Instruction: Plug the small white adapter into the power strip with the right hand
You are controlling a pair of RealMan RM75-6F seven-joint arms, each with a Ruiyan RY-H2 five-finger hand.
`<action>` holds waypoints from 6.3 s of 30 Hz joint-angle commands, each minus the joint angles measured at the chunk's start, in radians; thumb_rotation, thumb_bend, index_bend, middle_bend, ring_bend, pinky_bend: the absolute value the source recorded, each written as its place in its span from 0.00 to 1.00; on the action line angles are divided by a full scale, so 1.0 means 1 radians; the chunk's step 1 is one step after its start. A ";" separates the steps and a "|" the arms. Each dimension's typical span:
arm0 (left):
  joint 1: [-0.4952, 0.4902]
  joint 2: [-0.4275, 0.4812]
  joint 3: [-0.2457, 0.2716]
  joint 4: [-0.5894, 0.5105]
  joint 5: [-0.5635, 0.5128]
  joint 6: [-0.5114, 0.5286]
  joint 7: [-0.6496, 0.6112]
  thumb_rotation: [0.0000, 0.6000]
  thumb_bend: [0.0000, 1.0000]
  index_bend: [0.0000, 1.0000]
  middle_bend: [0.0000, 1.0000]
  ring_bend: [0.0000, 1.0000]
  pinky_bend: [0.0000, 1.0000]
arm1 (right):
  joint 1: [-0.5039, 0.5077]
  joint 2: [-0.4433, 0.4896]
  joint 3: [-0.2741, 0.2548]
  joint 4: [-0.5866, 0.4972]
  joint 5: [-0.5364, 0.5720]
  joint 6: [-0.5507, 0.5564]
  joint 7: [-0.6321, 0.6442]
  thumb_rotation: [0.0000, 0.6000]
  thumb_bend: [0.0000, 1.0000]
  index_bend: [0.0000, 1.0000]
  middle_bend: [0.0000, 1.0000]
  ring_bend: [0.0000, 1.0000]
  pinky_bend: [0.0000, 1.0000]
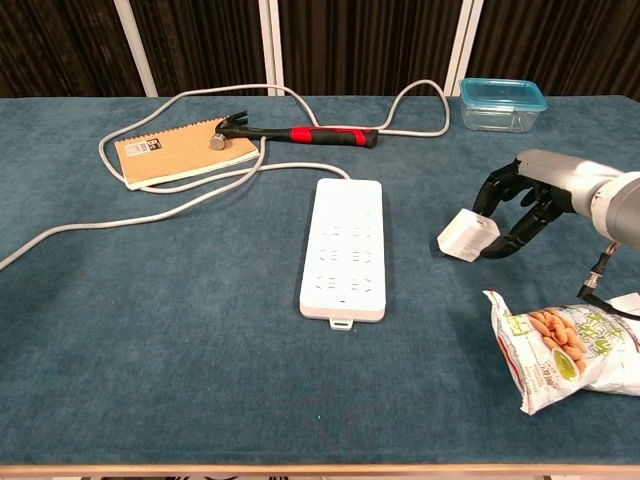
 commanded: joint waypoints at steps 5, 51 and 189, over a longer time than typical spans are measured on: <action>-0.001 -0.002 0.000 0.001 0.000 -0.001 0.002 1.00 0.07 0.09 0.00 0.00 0.00 | 0.004 -0.033 0.008 0.046 -0.002 -0.013 0.012 1.00 0.28 0.41 0.36 0.20 0.17; -0.005 0.009 0.002 -0.004 -0.009 -0.019 -0.021 1.00 0.07 0.09 0.00 0.00 0.00 | 0.020 -0.036 0.046 0.047 -0.097 -0.065 0.039 1.00 0.55 0.59 0.52 0.33 0.17; -0.007 0.017 -0.025 0.010 -0.064 -0.026 -0.042 1.00 0.07 0.09 0.00 0.00 0.00 | 0.348 -0.263 0.151 0.068 0.327 0.140 -0.518 1.00 0.56 0.62 0.53 0.35 0.17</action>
